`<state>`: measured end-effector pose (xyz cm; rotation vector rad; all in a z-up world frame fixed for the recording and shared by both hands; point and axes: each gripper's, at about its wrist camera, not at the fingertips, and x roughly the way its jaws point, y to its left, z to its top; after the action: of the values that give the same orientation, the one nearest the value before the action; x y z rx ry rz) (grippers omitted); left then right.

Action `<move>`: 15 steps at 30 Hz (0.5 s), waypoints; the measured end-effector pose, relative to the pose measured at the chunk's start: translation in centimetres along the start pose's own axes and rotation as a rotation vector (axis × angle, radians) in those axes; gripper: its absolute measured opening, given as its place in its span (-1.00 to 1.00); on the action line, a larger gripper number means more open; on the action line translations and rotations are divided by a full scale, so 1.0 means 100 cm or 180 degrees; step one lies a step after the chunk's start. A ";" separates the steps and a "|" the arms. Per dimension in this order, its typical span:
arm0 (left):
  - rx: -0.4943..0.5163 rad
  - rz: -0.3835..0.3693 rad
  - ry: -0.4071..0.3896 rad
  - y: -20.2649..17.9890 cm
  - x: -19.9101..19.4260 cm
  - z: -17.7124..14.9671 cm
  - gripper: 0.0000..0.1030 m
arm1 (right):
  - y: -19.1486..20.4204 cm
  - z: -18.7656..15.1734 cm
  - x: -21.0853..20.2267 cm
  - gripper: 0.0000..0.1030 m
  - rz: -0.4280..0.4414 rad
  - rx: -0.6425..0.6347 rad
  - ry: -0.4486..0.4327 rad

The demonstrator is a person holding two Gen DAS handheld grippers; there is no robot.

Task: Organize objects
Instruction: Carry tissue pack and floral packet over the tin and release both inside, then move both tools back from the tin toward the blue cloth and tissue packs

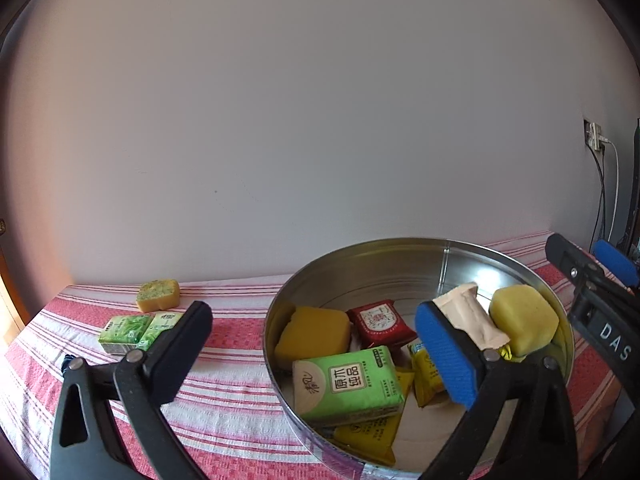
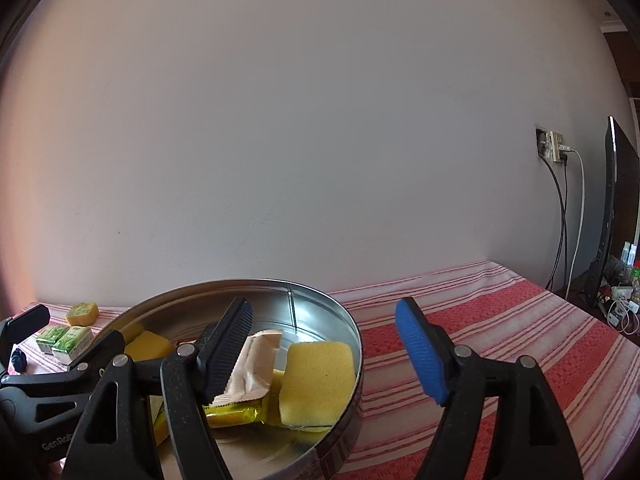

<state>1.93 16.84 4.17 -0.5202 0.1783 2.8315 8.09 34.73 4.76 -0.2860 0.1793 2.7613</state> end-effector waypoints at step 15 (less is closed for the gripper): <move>-0.0056 0.0252 -0.0050 0.022 -0.004 -0.012 0.99 | -0.007 0.001 -0.014 0.53 -0.0272 0.0209 -0.0211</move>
<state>2.13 14.45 3.41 -0.5053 0.1749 2.9159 9.60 34.95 5.06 -0.1803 0.2346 2.6702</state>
